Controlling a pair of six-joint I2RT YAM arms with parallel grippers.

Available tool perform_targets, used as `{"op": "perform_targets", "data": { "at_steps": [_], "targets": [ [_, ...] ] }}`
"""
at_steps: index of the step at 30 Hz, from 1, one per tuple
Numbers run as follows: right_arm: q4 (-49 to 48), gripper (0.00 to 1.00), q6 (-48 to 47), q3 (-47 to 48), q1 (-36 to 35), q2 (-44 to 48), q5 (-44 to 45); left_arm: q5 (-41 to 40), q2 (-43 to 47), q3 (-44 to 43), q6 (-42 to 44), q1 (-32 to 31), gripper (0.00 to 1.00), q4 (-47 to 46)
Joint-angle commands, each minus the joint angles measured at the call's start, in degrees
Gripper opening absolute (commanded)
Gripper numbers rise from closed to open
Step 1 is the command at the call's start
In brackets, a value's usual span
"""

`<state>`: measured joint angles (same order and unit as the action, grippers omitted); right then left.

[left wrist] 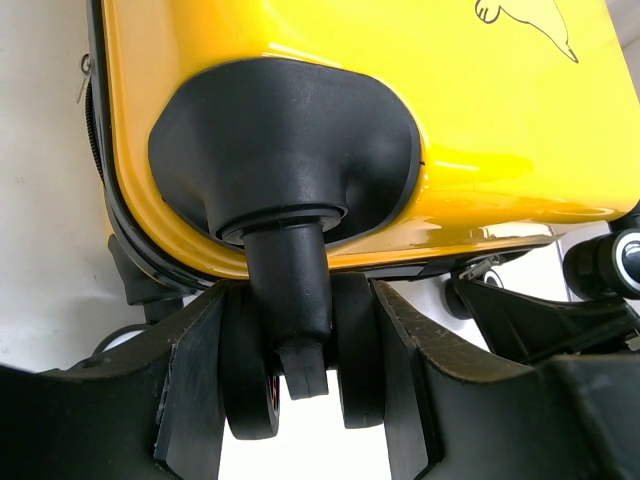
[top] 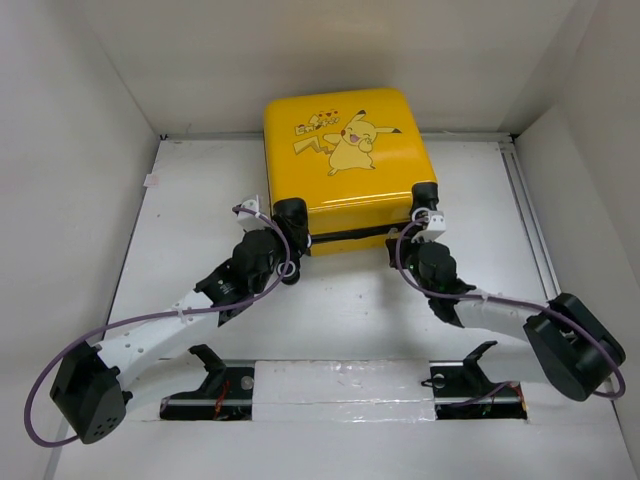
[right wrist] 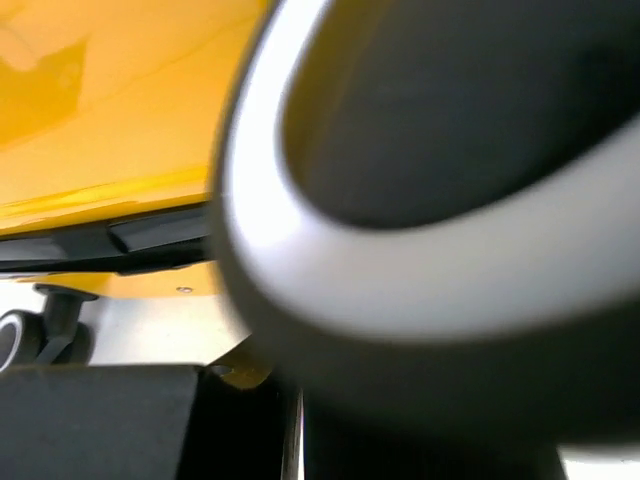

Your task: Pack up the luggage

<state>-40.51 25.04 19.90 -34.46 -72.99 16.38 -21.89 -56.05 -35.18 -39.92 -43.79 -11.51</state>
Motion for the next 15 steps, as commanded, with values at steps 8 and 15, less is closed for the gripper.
{"op": "perform_targets", "data": {
  "at_steps": [8,15],
  "targets": [
    [-6.6,0.00,-0.3,-1.8,-4.3,7.7,-2.2,6.6,2.3,-0.9,3.1,-1.9,0.00,-6.4],
    [2.3,0.29,2.0,0.0,-2.9,10.4,3.1,6.6,3.5,-0.3,3.1,-1.9,0.00,-6.4]
  ]
}}
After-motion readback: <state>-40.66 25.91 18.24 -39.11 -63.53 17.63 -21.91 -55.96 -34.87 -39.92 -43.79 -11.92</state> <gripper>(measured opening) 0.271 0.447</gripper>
